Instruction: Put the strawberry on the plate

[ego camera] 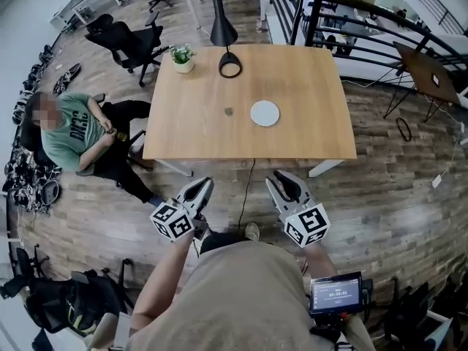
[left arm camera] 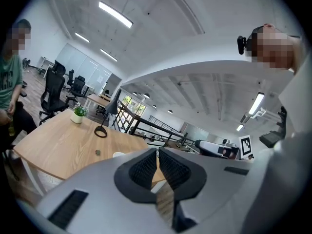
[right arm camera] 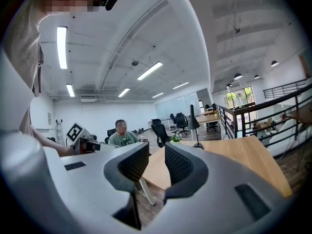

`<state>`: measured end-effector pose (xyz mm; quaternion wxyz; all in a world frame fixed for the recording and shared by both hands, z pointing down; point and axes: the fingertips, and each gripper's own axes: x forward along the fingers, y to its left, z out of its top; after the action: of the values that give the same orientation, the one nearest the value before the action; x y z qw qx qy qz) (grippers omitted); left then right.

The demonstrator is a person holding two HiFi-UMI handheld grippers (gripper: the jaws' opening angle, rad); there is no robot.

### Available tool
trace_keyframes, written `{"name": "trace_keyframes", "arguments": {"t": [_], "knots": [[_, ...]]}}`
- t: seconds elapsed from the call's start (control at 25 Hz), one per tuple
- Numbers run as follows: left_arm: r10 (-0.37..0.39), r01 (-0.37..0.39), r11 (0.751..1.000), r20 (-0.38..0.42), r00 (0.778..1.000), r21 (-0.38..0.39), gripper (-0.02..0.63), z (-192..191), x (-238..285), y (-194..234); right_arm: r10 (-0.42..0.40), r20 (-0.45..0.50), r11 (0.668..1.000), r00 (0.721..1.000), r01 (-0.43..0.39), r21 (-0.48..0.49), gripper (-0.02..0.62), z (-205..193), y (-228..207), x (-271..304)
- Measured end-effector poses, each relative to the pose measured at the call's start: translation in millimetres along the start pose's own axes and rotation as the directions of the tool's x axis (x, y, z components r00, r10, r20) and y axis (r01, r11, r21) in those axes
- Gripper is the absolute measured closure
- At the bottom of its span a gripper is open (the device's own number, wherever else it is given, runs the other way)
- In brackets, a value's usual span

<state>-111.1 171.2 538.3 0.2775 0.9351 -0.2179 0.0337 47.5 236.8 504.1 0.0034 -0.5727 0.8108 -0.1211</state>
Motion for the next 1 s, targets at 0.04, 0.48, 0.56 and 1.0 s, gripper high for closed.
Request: {"name": "trace_keyframes", "arguments": {"t": [0.04,0.48,0.56,1.0], "knots": [[0.006,-0.006,1.0,0.005,1.0,-0.001,0.604,0.9,1.3,-0.6,0.005,-0.001,1.0,1.0,-0.005,-0.001,0.512,0.7,-3.0,0.2],[0.021,-0.021,1.0,0.003,1.0,0.003,0.604,1.3,-7.6,-0.9,-0.007,-0.004,1.0,1.0,0.007,-0.01,0.512,-4.5,-2.0,-2.0],[0.025,-0.025,1.0,0.007,1.0,0.006,0.604,3.3,-6.8,-0.7,-0.004,-0.001,1.0,1.0,0.004,-0.017,0.512,-1.9,-2.9,0.7],[0.04,-0.04,0.999,0.016,0.999,0.006,0.604,6.0,-6.4,0.2,0.007,-0.019,0.999,1.0,-0.008,-0.042,0.512,-4.0,-6.8,9.2]]}}
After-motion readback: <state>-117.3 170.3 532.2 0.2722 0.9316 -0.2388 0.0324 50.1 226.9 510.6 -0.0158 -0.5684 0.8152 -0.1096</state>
